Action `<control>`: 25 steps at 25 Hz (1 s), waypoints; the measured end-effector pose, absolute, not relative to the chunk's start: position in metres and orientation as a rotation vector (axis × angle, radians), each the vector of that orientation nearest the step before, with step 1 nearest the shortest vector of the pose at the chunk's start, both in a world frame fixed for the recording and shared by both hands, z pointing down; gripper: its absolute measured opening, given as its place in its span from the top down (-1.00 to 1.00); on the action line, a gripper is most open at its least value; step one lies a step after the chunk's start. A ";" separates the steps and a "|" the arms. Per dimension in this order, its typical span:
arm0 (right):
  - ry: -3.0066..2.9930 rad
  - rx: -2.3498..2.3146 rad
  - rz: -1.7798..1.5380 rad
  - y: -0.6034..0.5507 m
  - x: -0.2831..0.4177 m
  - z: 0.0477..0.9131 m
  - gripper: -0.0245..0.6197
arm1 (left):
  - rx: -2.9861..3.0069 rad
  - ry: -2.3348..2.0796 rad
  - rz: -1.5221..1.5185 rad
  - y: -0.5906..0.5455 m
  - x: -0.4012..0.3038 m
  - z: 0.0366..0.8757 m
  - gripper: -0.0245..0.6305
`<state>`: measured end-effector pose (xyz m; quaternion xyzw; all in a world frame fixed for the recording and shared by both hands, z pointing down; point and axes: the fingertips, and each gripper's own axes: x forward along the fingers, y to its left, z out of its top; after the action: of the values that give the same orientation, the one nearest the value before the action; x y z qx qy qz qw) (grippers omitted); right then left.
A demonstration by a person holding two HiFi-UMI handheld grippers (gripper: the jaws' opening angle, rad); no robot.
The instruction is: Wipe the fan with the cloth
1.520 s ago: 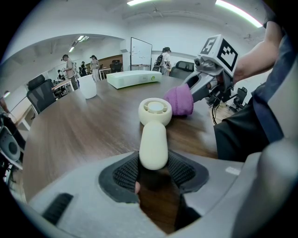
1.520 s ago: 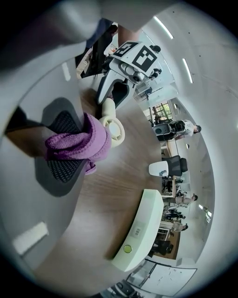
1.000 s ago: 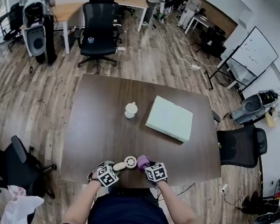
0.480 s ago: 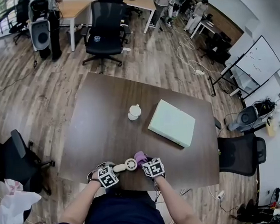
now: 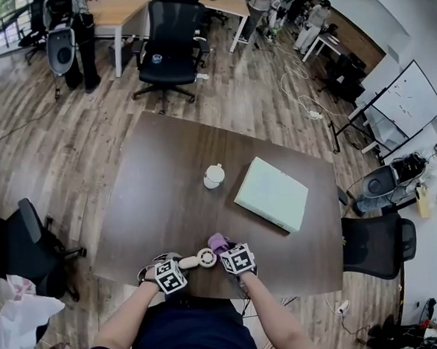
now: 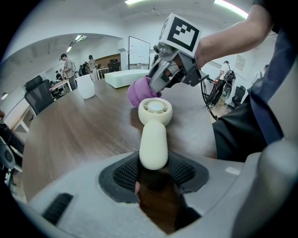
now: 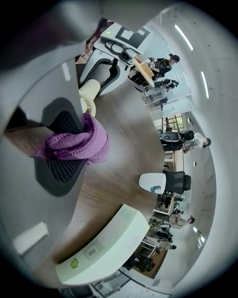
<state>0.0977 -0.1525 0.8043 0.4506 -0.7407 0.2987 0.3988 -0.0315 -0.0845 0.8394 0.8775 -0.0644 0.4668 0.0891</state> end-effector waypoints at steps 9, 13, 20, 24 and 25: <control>-1.889 1.114 0.728 -0.162 0.084 0.800 0.57 | 2.612 -0.188 1.394 -0.084 -0.033 0.838 0.33; -1.901 1.081 0.661 -0.167 0.072 0.796 0.57 | 2.613 -0.183 1.399 -0.085 -0.033 0.836 0.33; -1.940 0.993 0.540 -0.171 0.043 0.789 0.56 | 2.607 -0.185 1.404 -0.083 -0.033 0.839 0.33; -1.941 0.892 0.426 -0.167 0.025 0.788 0.56 | 2.606 -0.190 1.402 -0.083 -0.033 0.839 0.33; -1.944 0.886 0.428 -0.166 0.022 0.788 0.56 | 2.605 -0.191 1.401 -0.083 -0.033 0.839 0.33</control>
<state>0.0221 -0.1662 0.7880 0.3604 -0.7909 0.1743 0.4628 -0.0327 -0.0833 0.8385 0.8754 -0.0643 0.4708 0.0886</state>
